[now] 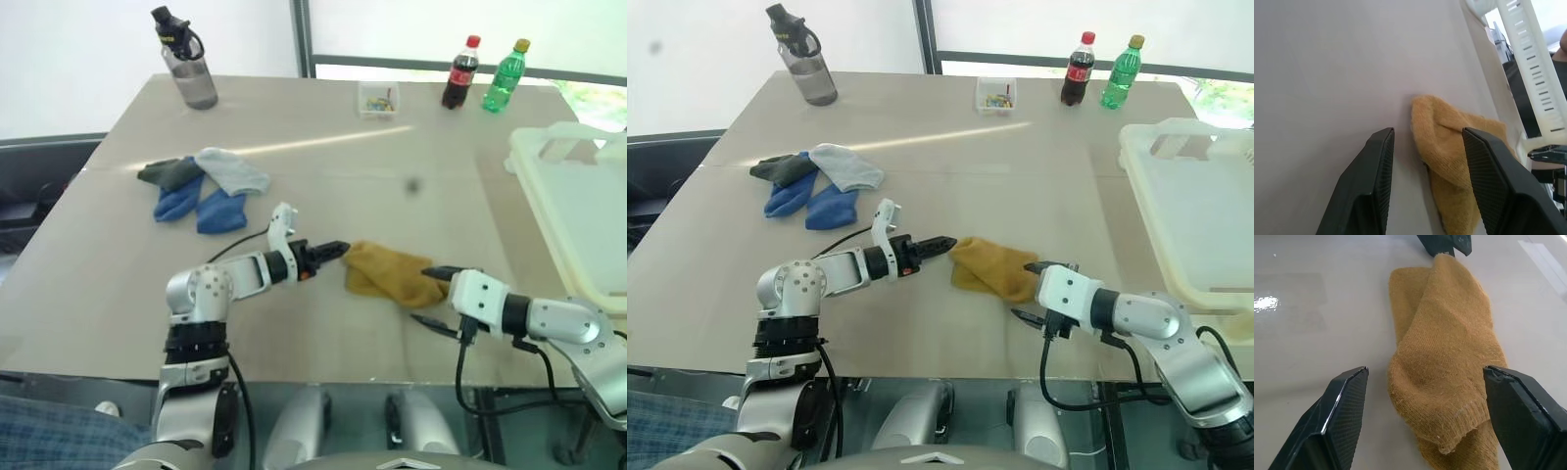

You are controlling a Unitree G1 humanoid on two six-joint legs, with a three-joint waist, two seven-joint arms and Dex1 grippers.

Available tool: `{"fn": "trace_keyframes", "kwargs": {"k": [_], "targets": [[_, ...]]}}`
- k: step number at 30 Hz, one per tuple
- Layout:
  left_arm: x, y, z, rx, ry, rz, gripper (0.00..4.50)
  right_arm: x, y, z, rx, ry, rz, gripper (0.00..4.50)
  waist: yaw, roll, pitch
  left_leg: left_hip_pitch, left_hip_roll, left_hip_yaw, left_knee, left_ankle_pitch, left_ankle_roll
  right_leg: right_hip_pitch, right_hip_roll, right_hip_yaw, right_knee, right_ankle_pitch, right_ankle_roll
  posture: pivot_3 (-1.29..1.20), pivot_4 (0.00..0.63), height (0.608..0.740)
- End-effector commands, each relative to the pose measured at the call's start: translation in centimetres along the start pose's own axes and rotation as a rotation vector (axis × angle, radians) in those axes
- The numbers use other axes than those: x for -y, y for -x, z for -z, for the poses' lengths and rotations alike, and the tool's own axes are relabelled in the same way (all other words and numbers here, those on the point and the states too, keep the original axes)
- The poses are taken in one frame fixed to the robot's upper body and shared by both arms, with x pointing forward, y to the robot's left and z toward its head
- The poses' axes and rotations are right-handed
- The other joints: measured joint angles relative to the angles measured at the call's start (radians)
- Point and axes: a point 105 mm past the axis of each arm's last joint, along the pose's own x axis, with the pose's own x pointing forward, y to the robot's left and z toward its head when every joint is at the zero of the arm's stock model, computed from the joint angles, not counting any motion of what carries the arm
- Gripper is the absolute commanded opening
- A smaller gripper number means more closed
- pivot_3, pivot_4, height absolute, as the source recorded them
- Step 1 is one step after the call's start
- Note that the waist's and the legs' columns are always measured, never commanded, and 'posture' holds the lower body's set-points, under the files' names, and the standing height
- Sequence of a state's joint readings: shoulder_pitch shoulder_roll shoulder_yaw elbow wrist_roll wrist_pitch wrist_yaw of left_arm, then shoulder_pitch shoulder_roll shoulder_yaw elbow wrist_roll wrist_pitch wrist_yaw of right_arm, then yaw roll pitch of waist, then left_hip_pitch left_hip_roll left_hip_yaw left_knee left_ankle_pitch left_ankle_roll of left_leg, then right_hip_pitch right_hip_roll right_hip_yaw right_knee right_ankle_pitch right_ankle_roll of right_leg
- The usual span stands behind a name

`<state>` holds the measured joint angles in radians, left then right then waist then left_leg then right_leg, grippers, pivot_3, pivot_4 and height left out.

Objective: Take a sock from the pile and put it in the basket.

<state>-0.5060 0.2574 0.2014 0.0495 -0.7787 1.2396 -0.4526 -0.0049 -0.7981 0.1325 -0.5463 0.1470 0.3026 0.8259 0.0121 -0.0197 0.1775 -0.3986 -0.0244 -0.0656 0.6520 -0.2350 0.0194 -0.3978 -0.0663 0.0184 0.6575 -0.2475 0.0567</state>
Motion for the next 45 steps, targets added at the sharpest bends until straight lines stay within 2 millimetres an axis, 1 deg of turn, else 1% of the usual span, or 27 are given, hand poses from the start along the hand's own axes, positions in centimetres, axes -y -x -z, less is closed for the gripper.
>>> {"fn": "trace_keyframes", "kwargs": {"k": [1,5,10,13,14,15,16,17,18,20,23,24,27,31,32,33,34,35,36,38,45], "targets": [[0.9,-0.5,0.4,-0.029,-0.005,0.037,2.35,0.4,0.6,-1.2,0.024,0.048,0.017,3.85,0.000,0.000,0.000,0.000,0.000,0.000,0.000,0.000,0.000,0.000,0.000,0.000,0.000,0.000,0.000,0.00,0.150,0.740],[1.2,-1.3,0.4,-0.031,0.014,0.054,2.35,0.5,0.4,-1.5,0.033,0.053,0.021,3.85,0.001,0.000,0.000,0.000,0.000,0.000,0.000,0.000,0.000,0.000,0.000,0.000,0.000,0.000,0.000,0.00,0.150,0.740],[1.4,-1.7,0.4,-0.017,0.035,0.061,2.35,0.4,0.2,-1.5,0.031,0.074,0.016,3.85,0.001,0.000,0.000,0.000,0.000,0.000,0.000,0.000,0.000,0.000,0.000,0.000,0.000,0.000,0.000,0.00,0.150,0.740],[1.5,-1.7,0.5,-0.020,0.035,0.064,1.52,0.2,0.1,-1.2,0.015,0.101,0.004,3.85,0.001,0.000,0.000,0.000,0.000,0.000,0.000,0.000,0.000,0.000,0.000,0.000,0.000,0.000,0.000,0.00,0.150,0.740],[1.5,-1.7,0.7,-0.024,0.035,0.064,0.97,0.1,0.1,-1.0,0.007,0.112,-0.001,3.43,0.000,0.000,0.000,0.000,0.000,0.000,0.000,0.000,0.000,0.000,0.000,0.000,0.000,0.000,0.000,0.00,0.150,0.740],[1.5,-1.7,0.8,-0.026,0.037,0.062,0.62,0.0,0.2,-0.9,0.000,0.121,-0.007,3.28,0.000,0.000,0.000,0.000,0.000,0.000,0.000,0.000,0.000,0.000,0.000,0.000,0.000,0.000,0.000,0.00,0.150,0.740],[1.5,-1.7,0.8,-0.026,0.040,0.062,0.15,-0.1,0.2,-0.6,-0.011,0.134,-0.013,2.92,0.000,0.000,0.000,0.000,0.000,0.000,0.000,0.000,0.000,0.000,0.000,0.000,0.000,0.000,0.000,0.00,0.150,0.740],[1.5,-1.6,0.9,-0.026,0.044,0.063,0.02,-0.4,0.2,-0.3,-0.026,0.149,-0.027,2.49,0.000,0.000,0.000,0.000,0.000,0.000,0.000,0.000,0.000,0.000,0.000,0.000,0.000,0.000,0.000,0.00,0.150,0.740],[1.5,-1.6,0.9,-0.025,0.046,0.063,0.00,-0.6,0.2,0.0,-0.036,0.158,-0.036,2.00,0.000,0.000,0.000,0.000,0.000,0.000,0.000,0.000,0.000,0.000,-0.001,0.000,0.000,0.000,0.000,0.00,0.150,0.740],[1.6,-1.6,1.0,-0.024,0.049,0.065,0.00,-0.9,0.2,0.7,-0.062,0.193,-0.054,1.36,0.000,0.000,0.000,0.000,0.000,0.000,0.000,0.000,0.000,0.000,0.000,0.000,0.000,0.000,0.000,0.00,0.150,0.740],[1.6,-1.5,1.0,-0.021,0.052,0.065,0.00,-1.3,0.1,1.7,-0.095,0.232,-0.077,0.04,0.000,0.000,0.000,0.000,0.000,0.001,0.000,0.000,0.000,0.000,0.000,0.000,0.000,0.000,0.000,0.00,0.150,0.740],[1.6,-1.5,0.9,-0.020,0.053,0.065,0.00,-1.4,0.1,2.0,-0.103,0.244,-0.087,0.01,0.000,0.000,0.000,0.000,0.000,0.001,0.000,0.000,0.000,0.000,0.000,0.000,0.000,0.000,0.000,0.00,0.150,0.740],[1.5,-1.4,0.9,-0.018,0.054,0.062,0.00,-1.6,0.1,2.6,-0.116,0.264,-0.094,0.01,0.000,0.000,0.000,0.001,0.000,0.001,0.000,0.001,-0.002,0.000,0.000,0.000,0.000,0.000,0.000,0.00,0.150,0.740],[1.5,-1.4,0.9,-0.018,0.054,0.058,0.00,-1.1,0.0,2.6,-0.111,0.281,-0.069,0.01,-0.001,0.000,0.000,0.001,0.000,0.001,0.000,0.001,-0.002,0.000,0.000,0.000,0.000,0.000,0.000,0.00,0.150,0.740],[1.4,-1.3,0.9,-0.018,0.054,0.057,0.00,-1.0,0.0,2.6,-0.110,0.287,-0.062,0.41,-0.001,0.000,0.000,0.001,0.000,0.001,0.000,0.001,-0.002,0.000,0.000,0.000,0.000,0.000,0.000,0.00,0.150,0.740],[1.4,-1.3,0.9,-0.018,0.053,0.057,0.00,-0.9,0.0,2.6,-0.108,0.291,-0.059,0.54,-0.001,0.000,0.000,0.001,0.000,0.001,0.000,0.001,-0.002,0.000,0.000,0.000,0.000,0.000,0.000,0.00,0.150,0.740],[1.5,-1.3,0.9,-0.018,0.053,0.058,0.00,-0.8,0.0,2.6,-0.107,0.300,-0.052,0.82,-0.001,0.000,0.000,0.001,0.000,0.001,0.000,0.001,-0.002,0.000,0.000,0.000,0.000,0.000,0.000,0.00,0.150,0.740],[1.5,-1.3,0.9,-0.018,0.054,0.058,0.00,-0.5,-0.1,2.7,-0.110,0.318,-0.033,1.26,-0.001,0.000,0.000,0.001,0.000,0.001,0.000,0.001,-0.002,0.000,0.000,0.000,0.000,0.000,0.000,0.00,0.150,0.740],[1.5,-1.3,0.9,-0.018,0.054,0.060,0.00,-0.4,-0.1,2.7,-0.113,0.332,-0.022,1.81,-0.001,0.000,0.000,0.001,0.000,0.001,0.000,0.001,-0.002,0.000,0.000,0.000,0.000,0.000,0.000,0.00,0.150,0.740],[1.5,-1.3,0.9,-0.019,0.054,0.061,0.00,-0.3,-0.2,2.8,-0.113,0.350,-0.026,2.74,-0.002,0.000,0.000,0.001,0.000,0.001,0.000,0.002,-0.003,0.000,0.000,0.000,0.000,0.000,0.000,0.00,0.150,0.740],[1.6,-1.3,0.8,-0.021,0.051,0.065,0.00,-0.1,-0.5,2.7,-0.094,0.366,-0.001,2.74,-0.003,0.000,-0.001,0.001,0.000,0.001,0.000,0.002,-0.004,0.000,0.000,0.000,0.000,0.000,0.000,0.00,0.150,0.740]]}}
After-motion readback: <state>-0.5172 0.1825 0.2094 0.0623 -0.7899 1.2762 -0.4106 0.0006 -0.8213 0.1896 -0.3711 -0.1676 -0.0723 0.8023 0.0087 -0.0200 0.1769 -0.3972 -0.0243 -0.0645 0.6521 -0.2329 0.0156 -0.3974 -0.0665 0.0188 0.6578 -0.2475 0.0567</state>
